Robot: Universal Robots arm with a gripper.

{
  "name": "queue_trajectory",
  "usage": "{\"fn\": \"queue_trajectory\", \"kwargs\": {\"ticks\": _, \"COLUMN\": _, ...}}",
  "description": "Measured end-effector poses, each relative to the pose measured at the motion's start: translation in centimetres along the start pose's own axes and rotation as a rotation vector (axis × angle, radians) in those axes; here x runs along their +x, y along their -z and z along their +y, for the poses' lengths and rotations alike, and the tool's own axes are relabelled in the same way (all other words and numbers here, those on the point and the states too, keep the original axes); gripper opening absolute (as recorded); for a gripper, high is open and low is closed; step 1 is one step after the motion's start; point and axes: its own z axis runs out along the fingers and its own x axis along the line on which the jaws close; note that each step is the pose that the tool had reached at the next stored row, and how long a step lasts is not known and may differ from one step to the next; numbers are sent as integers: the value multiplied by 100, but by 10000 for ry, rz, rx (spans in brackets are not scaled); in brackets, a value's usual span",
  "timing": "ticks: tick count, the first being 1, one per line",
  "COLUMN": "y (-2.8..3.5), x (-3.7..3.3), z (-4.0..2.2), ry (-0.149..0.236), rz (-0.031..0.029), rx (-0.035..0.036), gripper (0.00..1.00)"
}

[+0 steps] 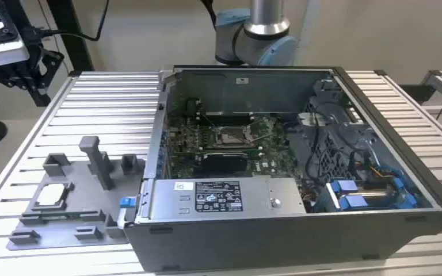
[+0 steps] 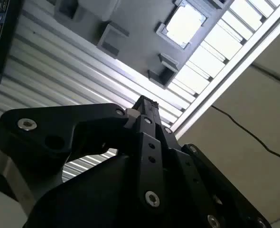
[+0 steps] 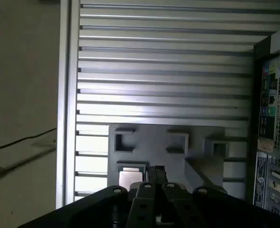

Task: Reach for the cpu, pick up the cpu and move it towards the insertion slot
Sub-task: 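Reach for the cpu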

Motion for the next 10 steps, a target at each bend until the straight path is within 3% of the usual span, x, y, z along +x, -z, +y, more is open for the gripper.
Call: {"fn": "queue_trajectory", "kwargs": {"ticks": 10, "y": 1, "x": 1, "z": 0, "ry": 1, "rz": 2, "rx": 1, "gripper": 0}}
